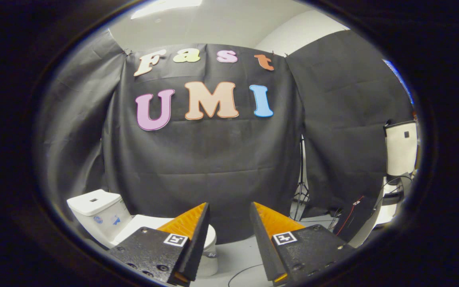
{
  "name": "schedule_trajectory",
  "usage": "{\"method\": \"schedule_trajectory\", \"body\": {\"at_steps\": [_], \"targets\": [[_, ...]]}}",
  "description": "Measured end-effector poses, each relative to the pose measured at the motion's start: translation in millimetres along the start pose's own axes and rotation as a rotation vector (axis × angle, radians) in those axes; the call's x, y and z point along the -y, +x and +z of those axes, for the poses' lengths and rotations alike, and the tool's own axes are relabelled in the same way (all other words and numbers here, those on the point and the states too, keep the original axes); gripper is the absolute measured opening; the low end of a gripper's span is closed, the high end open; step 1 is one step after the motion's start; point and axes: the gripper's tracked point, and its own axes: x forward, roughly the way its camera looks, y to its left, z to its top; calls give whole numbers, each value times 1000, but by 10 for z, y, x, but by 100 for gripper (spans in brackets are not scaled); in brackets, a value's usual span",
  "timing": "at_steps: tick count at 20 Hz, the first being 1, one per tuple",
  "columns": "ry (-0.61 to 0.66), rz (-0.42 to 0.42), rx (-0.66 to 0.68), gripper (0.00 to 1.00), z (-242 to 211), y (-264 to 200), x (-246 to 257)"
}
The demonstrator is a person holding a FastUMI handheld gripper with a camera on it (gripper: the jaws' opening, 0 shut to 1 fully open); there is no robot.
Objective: Open the toilet lid.
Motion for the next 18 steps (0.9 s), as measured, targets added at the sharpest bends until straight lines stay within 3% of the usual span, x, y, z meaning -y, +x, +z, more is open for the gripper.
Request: {"method": "schedule_trajectory", "body": {"at_steps": [4,12,18], "targets": [[10,0,-7,65,-34,9,14],[27,-12,-17,80,-80,22,62],[48,1,-33,81,-135,57,44]]}}
